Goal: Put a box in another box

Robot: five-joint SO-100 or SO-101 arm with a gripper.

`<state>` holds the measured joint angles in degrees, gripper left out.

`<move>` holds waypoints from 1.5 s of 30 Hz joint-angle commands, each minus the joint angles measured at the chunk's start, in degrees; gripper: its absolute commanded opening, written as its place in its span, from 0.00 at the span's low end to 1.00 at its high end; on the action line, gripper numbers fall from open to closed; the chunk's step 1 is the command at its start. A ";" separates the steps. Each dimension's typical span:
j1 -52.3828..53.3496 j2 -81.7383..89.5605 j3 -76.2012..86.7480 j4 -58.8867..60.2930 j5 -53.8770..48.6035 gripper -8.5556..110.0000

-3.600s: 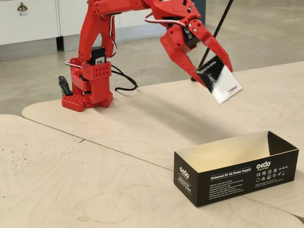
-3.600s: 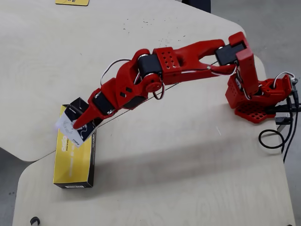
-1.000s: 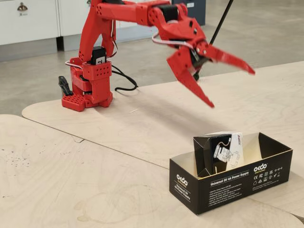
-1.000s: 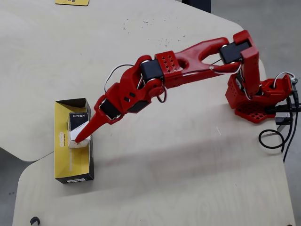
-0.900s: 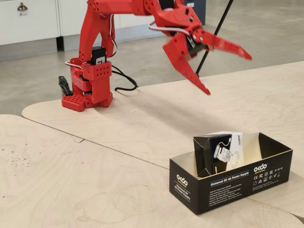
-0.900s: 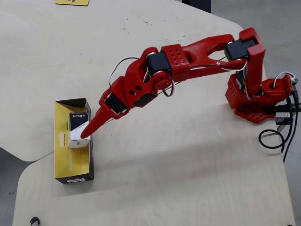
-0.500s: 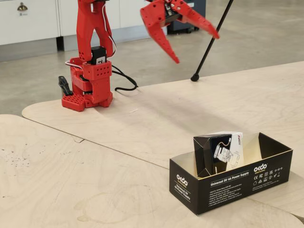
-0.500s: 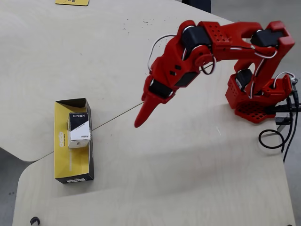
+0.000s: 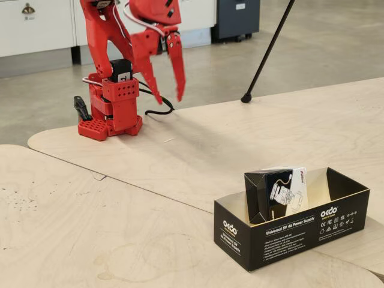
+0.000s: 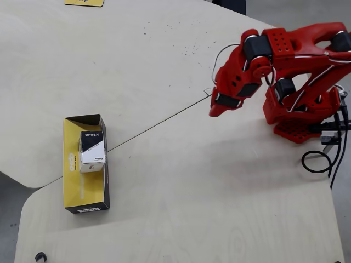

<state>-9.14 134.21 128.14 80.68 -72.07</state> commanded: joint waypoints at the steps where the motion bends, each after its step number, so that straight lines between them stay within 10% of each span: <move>1: 1.05 8.88 9.32 -1.32 -2.20 0.07; 21: 3.69 53.17 47.11 0.44 -15.03 0.07; 45: 1.93 53.26 48.52 -0.35 -15.64 0.07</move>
<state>-7.56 187.65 176.48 79.80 -87.54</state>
